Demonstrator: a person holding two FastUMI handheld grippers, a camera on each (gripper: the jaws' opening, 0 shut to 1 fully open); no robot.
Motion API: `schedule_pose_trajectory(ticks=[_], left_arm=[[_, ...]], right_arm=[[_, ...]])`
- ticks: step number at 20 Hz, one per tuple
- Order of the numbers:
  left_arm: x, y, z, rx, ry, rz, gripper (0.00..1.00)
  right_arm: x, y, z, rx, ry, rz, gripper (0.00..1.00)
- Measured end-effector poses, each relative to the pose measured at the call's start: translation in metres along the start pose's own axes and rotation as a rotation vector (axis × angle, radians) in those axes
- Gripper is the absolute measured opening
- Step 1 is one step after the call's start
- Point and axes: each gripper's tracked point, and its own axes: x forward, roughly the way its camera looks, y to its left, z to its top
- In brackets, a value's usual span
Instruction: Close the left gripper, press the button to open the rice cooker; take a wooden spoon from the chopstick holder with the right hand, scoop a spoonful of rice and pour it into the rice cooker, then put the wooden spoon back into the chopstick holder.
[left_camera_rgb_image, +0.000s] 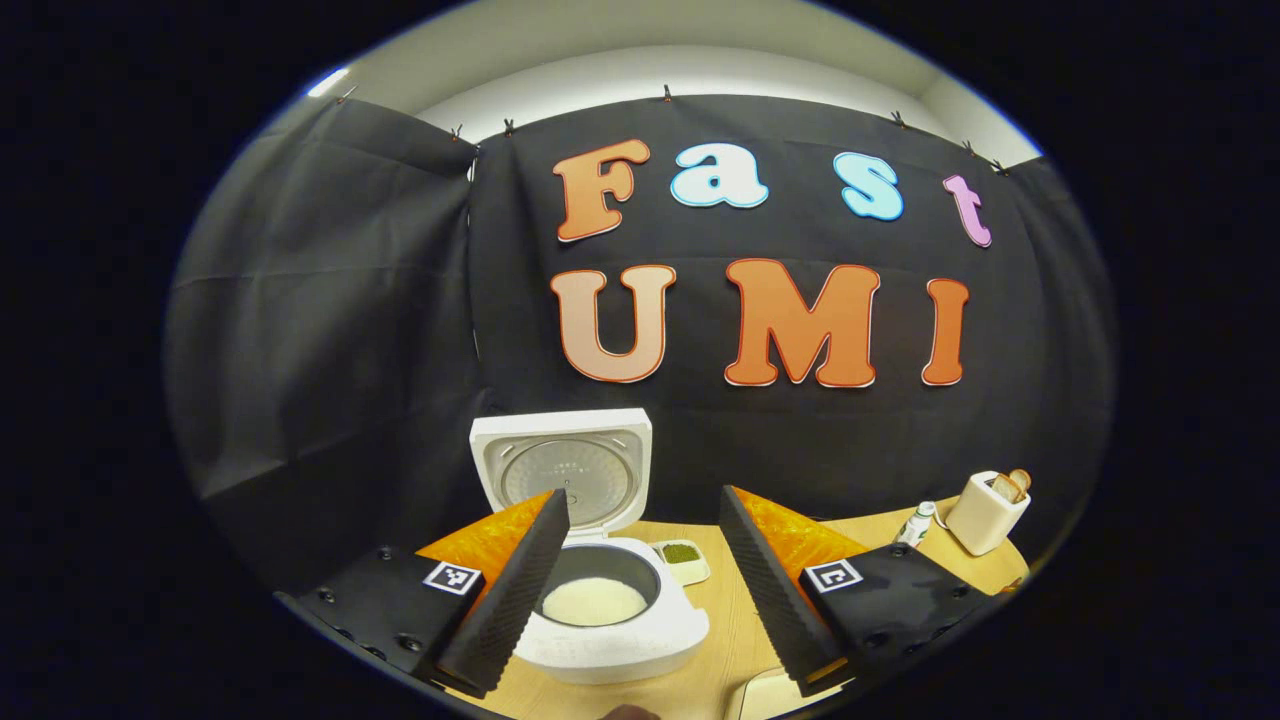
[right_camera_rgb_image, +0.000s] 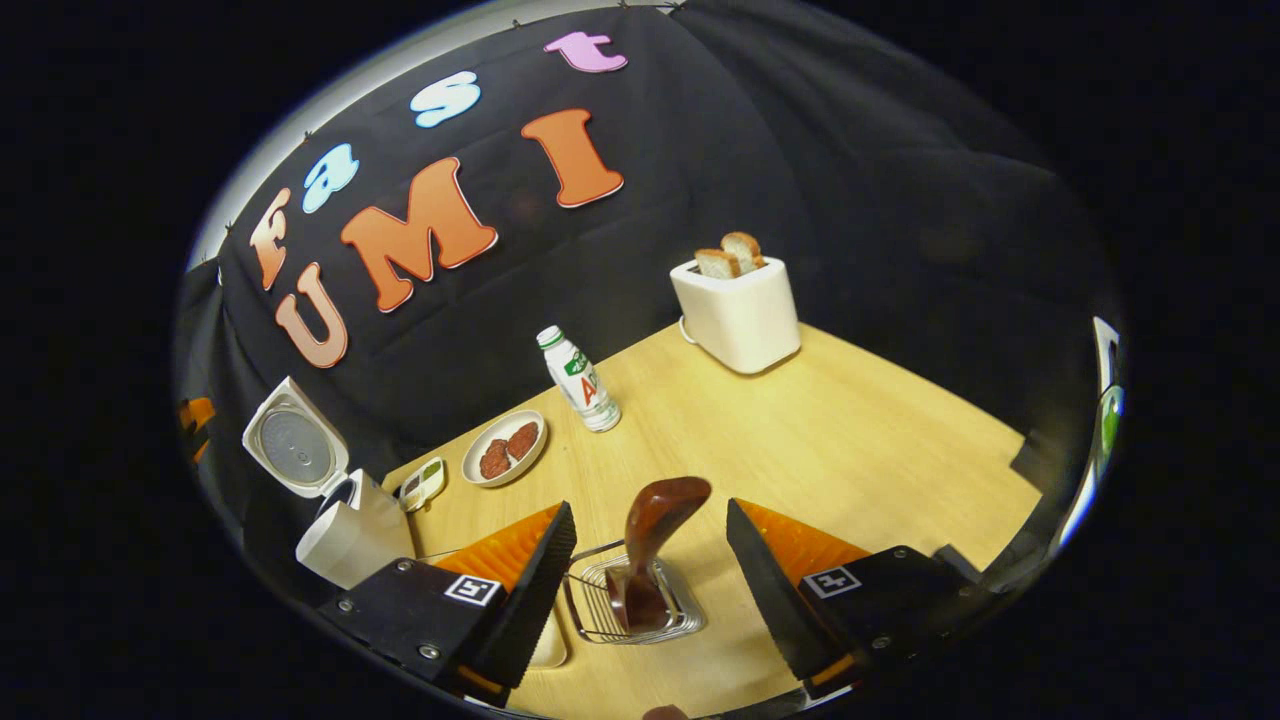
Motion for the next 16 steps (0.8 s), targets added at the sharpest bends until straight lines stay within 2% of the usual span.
schedule_pose_trajectory(ticks=[5,11,13,16], left_arm=[[0.06,0.037,0.029,-0.003,-0.036,0.092,1.0],[0.127,0.071,0.061,-0.024,-0.071,0.141,1.0],[0.147,0.085,0.063,-0.08,-0.052,0.155,1.0],[0.178,0.107,0.06,-0.067,-0.02,0.189,1.0]], right_arm=[[-0.043,-0.017,0.052,-0.037,-0.112,-0.046,0.95],[-0.088,-0.025,0.118,-0.07,-0.265,-0.126,0.95],[-0.101,-0.026,0.129,-0.074,-0.302,-0.15,0.95],[-0.118,-0.024,0.131,-0.092,-0.321,-0.18,0.95]])
